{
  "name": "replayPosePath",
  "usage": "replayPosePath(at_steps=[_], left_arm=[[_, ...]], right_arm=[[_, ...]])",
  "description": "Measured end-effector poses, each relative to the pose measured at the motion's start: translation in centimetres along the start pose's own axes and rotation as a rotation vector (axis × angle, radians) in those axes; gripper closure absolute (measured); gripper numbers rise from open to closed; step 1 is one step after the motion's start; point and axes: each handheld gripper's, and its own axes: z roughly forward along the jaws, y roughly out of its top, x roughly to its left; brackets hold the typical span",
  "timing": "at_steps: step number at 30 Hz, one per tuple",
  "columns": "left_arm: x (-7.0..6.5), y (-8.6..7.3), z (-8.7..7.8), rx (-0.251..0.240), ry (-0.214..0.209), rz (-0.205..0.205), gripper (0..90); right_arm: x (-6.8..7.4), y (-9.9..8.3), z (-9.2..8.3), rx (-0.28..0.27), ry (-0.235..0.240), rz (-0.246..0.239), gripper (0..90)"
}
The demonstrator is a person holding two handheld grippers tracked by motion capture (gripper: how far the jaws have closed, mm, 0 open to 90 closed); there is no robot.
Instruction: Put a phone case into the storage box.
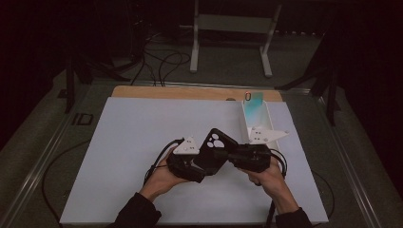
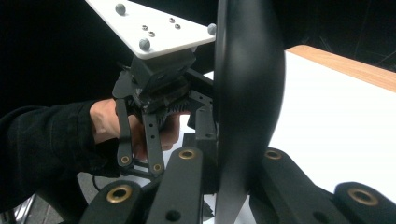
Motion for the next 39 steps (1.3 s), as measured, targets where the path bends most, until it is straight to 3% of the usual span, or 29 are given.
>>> replayPosePath(at_steps=[6,12,19,24,26,30,31,34,39], left_arm=[[0.03,-0.06,-0.2,-0.003,0.006,0.011,39.7],[-0.07,-0.32,-0.06,0.014,-0.011,0.023,49.5],[-0.36,-0.62,0.21,0.043,-0.016,0.051,62.1],[-0.3,-0.7,0.25,0.042,-0.024,0.045,74.8],[-0.4,-0.69,0.32,0.04,-0.005,0.047,79.4],[-0.53,-0.69,0.38,0.042,0.001,0.056,80.0],[-0.51,-0.7,0.31,0.034,0.0,0.06,80.2],[-0.42,-0.62,0.19,0.029,0.018,0.055,80.5],[-0.28,-0.59,0.12,0.032,0.057,0.039,80.6]], right_arm=[[-0.23,0.06,-0.22,0.002,-0.016,-0.003,85.3],[-0.41,0.23,-0.42,0.022,-0.059,-0.036,83.6],[-0.59,0.37,-0.27,0.038,-0.089,-0.062,73.5],[-0.51,0.35,-0.19,0.029,-0.098,-0.062,62.1],[-0.45,0.33,-0.07,0.02,-0.096,-0.069,54.1],[-0.13,0.32,0.2,0.014,-0.128,-0.085,41.5],[-0.13,0.32,0.23,0.012,-0.135,-0.089,32.7],[-0.11,0.26,0.38,0.029,-0.176,-0.079,20.7],[-0.23,0.03,0.52,0.031,-0.224,-0.039,13.3]])
